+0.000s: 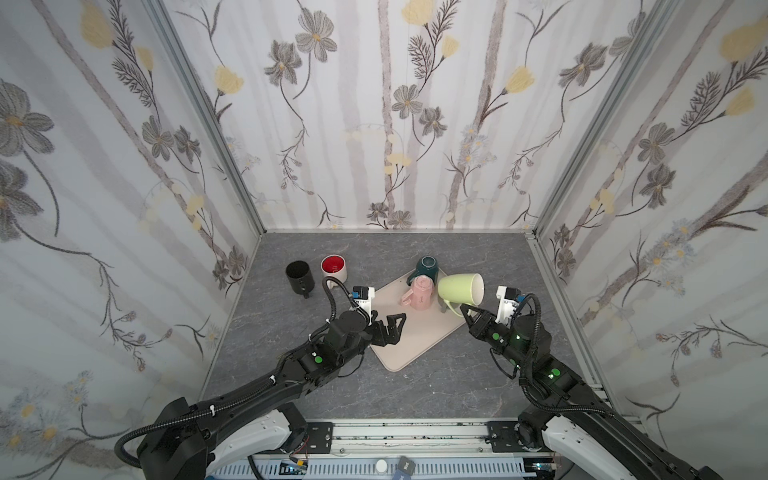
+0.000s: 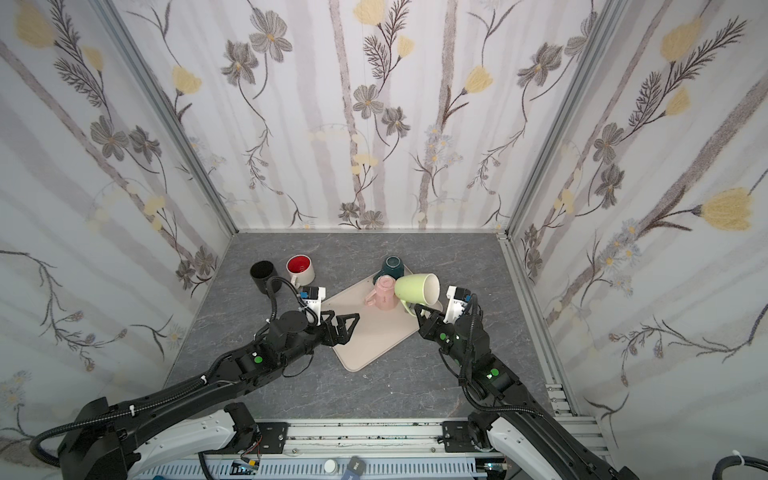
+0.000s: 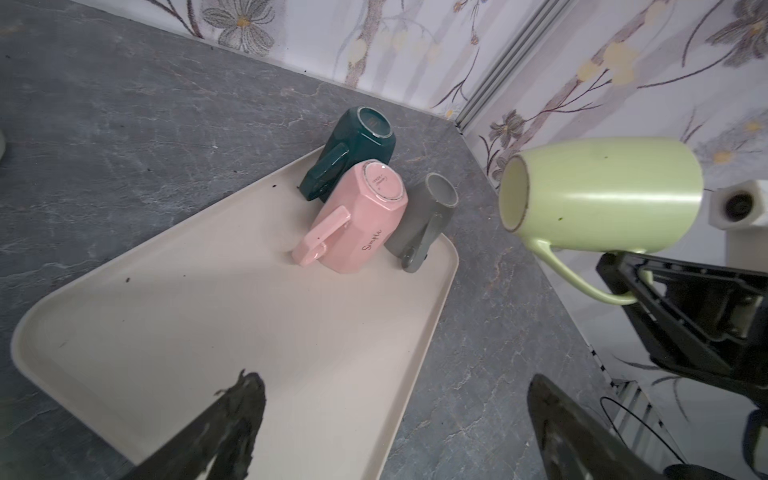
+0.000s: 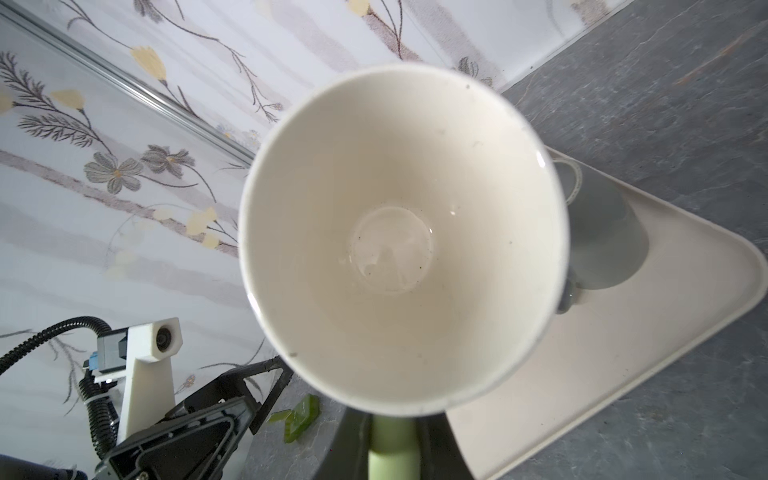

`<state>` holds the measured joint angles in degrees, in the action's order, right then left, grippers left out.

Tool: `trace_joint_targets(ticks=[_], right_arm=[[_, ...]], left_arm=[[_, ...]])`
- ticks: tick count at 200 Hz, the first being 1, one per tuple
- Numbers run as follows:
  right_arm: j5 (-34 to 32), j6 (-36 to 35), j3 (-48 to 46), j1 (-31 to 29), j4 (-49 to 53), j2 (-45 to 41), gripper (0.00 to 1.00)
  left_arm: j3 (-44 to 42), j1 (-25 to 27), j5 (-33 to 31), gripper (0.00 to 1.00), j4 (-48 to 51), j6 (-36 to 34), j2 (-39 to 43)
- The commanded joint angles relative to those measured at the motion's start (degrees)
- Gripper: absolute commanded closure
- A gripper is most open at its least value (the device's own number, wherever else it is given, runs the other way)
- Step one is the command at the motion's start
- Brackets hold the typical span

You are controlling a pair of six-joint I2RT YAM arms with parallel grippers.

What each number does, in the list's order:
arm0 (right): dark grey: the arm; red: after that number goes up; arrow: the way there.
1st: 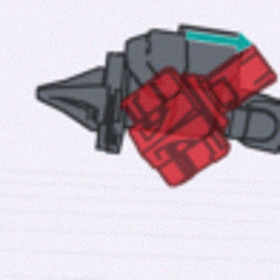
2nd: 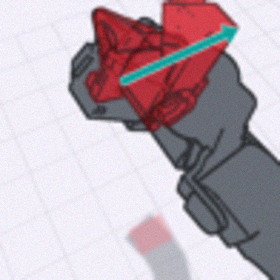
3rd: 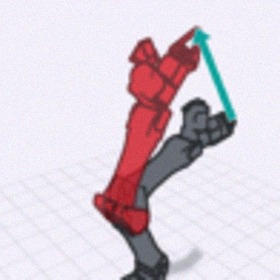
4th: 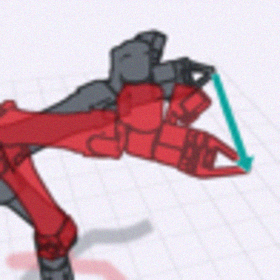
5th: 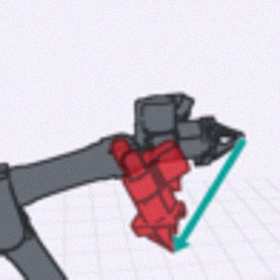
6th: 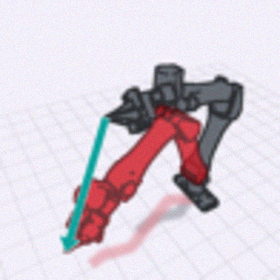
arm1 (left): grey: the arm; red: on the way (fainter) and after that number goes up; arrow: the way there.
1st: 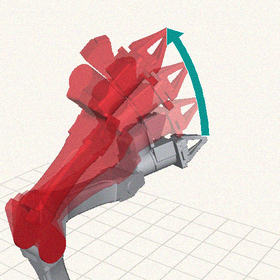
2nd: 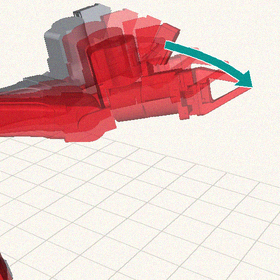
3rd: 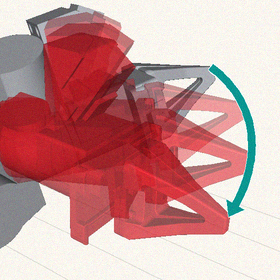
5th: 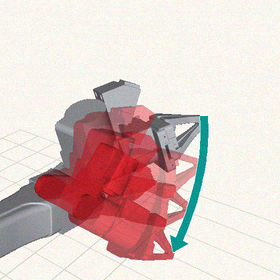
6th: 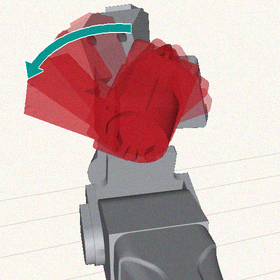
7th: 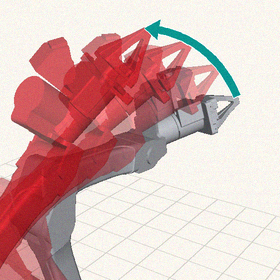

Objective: Turn the mug right side up
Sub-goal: 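Carry the mug upright with the right gripper to the far corner while the left withdraws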

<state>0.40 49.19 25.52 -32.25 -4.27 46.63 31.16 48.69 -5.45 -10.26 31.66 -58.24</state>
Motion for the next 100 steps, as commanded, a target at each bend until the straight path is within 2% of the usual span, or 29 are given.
trace_joint_targets(ticks=[1,26,58,100], right_arm=[[-2.7,-2.6,3.0,1.8,2.7,-1.3,1.00],[-3.1,-5.4,7.2,5.1,6.2,-1.1,1.00],[-3.7,-10.6,14.8,10.3,12.2,3.3,1.00],[-2.0,-13.4,22.0,16.9,13.9,7.5,1.00]], left_arm=[[-0.9,0.0,-1.8,0.00,-1.1,-2.2,-0.8],[-4.0,0.0,-2.7,0.00,-6.2,-3.9,-2.6],[-6.0,-0.1,-2.7,0.00,-5.6,-1.9,-2.4],[-7.7,-0.1,-3.6,0.00,-6.7,-0.8,-0.8]])
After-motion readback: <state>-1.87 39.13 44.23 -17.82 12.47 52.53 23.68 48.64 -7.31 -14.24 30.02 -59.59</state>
